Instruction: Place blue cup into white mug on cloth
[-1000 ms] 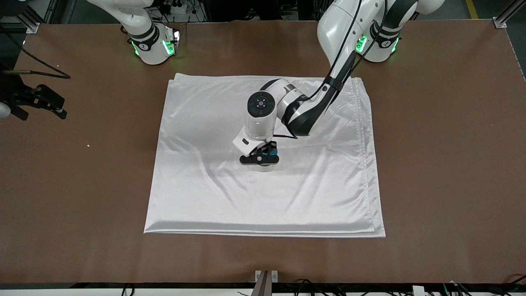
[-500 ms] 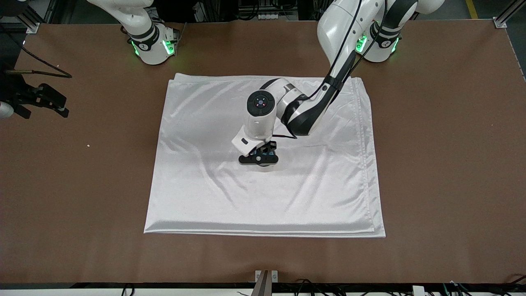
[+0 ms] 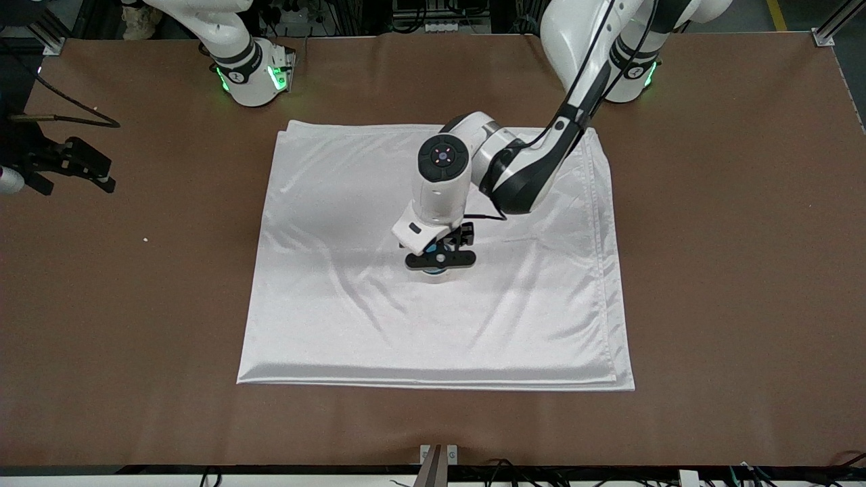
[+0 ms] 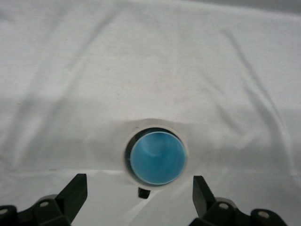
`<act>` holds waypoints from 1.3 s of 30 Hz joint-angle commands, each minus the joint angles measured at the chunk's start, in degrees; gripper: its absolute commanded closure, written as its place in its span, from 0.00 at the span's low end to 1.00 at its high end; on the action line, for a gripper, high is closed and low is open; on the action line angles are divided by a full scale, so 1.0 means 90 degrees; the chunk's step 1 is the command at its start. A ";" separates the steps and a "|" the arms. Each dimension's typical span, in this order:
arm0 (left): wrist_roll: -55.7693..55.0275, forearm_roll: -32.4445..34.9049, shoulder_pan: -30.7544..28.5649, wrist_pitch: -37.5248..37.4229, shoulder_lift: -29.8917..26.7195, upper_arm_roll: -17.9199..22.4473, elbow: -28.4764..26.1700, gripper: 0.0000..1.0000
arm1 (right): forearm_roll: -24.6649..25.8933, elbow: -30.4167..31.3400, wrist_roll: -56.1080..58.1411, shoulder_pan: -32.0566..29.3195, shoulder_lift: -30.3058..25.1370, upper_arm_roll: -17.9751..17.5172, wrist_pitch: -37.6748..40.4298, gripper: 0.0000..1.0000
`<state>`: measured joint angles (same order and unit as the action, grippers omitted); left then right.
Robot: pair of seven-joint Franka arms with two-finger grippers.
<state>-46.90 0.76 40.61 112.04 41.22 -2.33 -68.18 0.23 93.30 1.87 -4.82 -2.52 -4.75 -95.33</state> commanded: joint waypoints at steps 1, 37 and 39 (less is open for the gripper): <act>0.0192 0.0238 -0.0331 -0.0447 -0.1160 0.0014 -0.0938 0.00 | -0.0113 -0.0016 0.0056 -0.0070 -0.0062 -0.0029 0.0006 0.00; 0.3482 -0.0113 -0.2978 -0.2038 -0.4766 0.0014 -0.2767 0.00 | -0.0260 0.0004 0.0056 -0.0089 -0.0071 -0.0019 0.0015 0.00; 0.3687 -0.0172 -0.3095 -0.2185 -0.4629 0.0014 -0.2455 0.00 | -0.0260 0.0004 0.0056 -0.0089 -0.0081 -0.0019 0.0016 0.00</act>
<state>-18.41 1.07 15.72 96.92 -3.77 -1.80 -97.96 -1.04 93.21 1.87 -4.87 -2.52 -4.62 -95.74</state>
